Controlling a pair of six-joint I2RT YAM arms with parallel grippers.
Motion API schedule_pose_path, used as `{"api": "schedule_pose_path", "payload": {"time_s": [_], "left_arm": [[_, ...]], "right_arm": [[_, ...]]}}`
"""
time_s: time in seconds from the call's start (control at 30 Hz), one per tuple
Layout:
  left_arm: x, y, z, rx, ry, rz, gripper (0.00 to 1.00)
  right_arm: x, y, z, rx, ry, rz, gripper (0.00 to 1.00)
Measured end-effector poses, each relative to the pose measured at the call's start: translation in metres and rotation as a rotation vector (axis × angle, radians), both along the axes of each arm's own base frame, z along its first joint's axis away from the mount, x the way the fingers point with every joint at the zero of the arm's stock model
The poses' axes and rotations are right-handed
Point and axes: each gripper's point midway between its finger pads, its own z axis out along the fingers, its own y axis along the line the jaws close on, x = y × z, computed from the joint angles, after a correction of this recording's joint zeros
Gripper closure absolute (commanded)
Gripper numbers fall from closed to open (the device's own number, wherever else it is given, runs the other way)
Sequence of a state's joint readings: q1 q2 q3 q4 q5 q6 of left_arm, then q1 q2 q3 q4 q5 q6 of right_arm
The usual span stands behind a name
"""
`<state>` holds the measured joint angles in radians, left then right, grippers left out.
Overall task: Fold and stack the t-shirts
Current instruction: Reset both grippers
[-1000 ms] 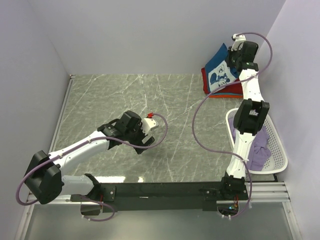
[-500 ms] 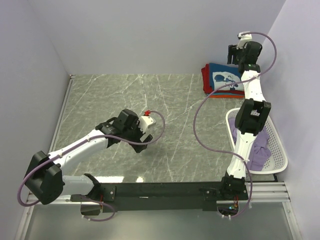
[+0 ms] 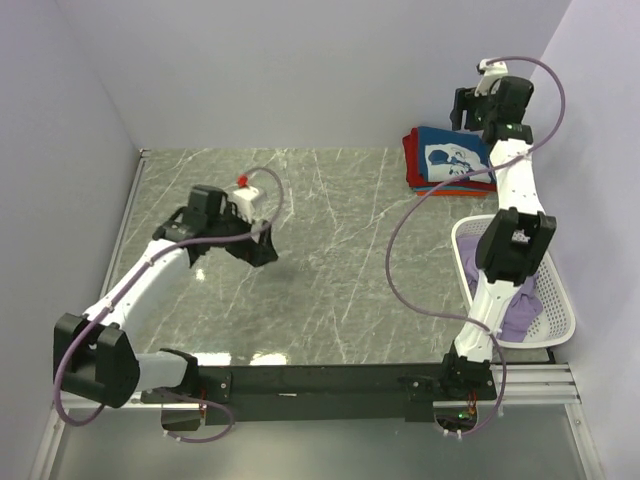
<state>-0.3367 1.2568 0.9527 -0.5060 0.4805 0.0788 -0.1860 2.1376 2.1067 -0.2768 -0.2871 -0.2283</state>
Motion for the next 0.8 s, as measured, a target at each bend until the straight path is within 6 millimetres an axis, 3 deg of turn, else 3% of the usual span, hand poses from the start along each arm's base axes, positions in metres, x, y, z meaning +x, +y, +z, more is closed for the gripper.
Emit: {"api": "schedule_pose_path", "payload": {"time_s": [0.13,0.23,0.33,0.4,0.47,0.53,0.63,0.67,0.73,0.8], "left_arm": [[0.029,0.021,0.025,-0.099,0.031,0.122,0.00],[0.055,0.041,0.039,-0.152,0.056,0.215,0.01],[0.078,0.068,0.041,-0.183,0.088,0.315,0.01],[0.083,0.085,0.036,-0.204,0.120,0.370,0.01],[0.082,0.100,0.032,-0.217,0.147,0.412,0.01],[0.079,0.111,0.029,-0.218,0.148,0.444,0.01],[0.061,0.115,0.023,-0.194,0.143,0.460,0.00],[0.055,0.115,0.022,-0.183,0.137,0.458,0.01],[0.044,0.117,0.024,-0.152,0.113,0.458,0.01],[0.038,0.121,0.025,-0.118,0.079,0.459,0.01]], "right_arm": [[-0.039,0.030,0.050,0.039,-0.005,0.064,0.16],[-0.085,0.052,0.089,0.074,-0.018,0.113,0.13],[-0.137,0.070,0.110,0.108,-0.012,0.149,0.12],[-0.171,0.080,0.106,0.133,0.018,0.168,0.11],[-0.198,0.089,0.089,0.154,0.066,0.183,0.11],[-0.225,0.099,0.058,0.181,0.154,0.198,0.10],[-0.255,0.118,0.000,0.215,0.292,0.227,0.10],[-0.272,0.129,-0.031,0.230,0.368,0.242,0.10],[-0.297,0.143,-0.072,0.241,0.474,0.263,0.10],[-0.321,0.157,-0.104,0.240,0.564,0.288,0.09]]}}
